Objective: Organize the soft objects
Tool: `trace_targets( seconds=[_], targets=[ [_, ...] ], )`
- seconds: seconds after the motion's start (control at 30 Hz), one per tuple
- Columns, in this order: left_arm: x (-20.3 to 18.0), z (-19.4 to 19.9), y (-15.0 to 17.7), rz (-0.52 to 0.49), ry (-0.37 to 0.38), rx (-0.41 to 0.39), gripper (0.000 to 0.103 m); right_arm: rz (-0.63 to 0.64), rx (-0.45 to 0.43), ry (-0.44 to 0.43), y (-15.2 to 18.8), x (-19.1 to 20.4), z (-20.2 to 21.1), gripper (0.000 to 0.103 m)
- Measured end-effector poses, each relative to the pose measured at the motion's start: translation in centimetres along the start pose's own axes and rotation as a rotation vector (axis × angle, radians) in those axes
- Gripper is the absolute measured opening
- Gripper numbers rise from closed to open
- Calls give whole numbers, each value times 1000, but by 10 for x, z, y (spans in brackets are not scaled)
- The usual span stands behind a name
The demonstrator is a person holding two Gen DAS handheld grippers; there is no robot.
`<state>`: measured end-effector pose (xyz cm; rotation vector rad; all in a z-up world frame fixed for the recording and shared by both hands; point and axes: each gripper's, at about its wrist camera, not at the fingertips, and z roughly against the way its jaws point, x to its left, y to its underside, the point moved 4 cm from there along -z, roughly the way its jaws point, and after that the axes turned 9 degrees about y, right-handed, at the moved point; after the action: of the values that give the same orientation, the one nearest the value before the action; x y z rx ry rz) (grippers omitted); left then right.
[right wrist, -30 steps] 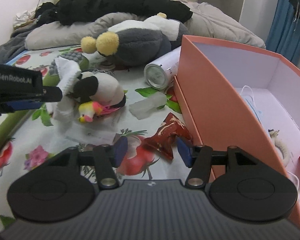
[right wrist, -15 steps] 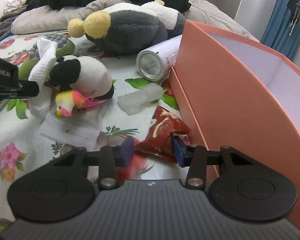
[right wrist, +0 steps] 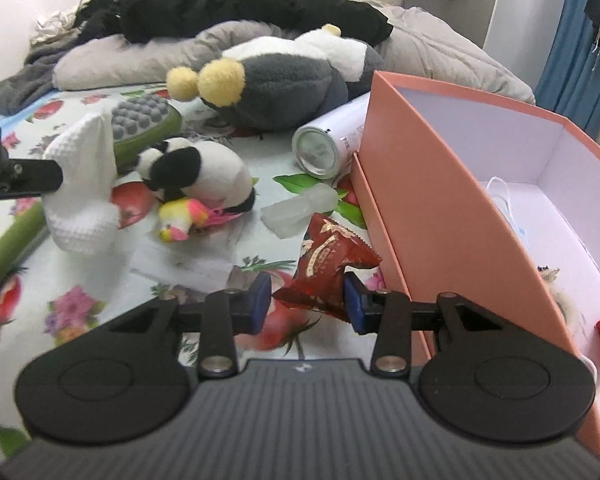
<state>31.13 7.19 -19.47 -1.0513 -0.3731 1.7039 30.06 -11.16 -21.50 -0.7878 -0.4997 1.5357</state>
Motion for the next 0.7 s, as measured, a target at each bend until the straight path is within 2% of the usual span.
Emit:
trace_targets(
  seconds=[0.27,0.5,0.7],
  targets=[
    [-8,43,38,-28,14,67,2,30,11,-77,19,-2,35,42],
    [5,70,79,-15,-19,158,2,58,48,-163,38,-8,61,43],
    [12,78,106,-20,-52,233,2,114,85,-234,58,-4,75,43]
  ],
)
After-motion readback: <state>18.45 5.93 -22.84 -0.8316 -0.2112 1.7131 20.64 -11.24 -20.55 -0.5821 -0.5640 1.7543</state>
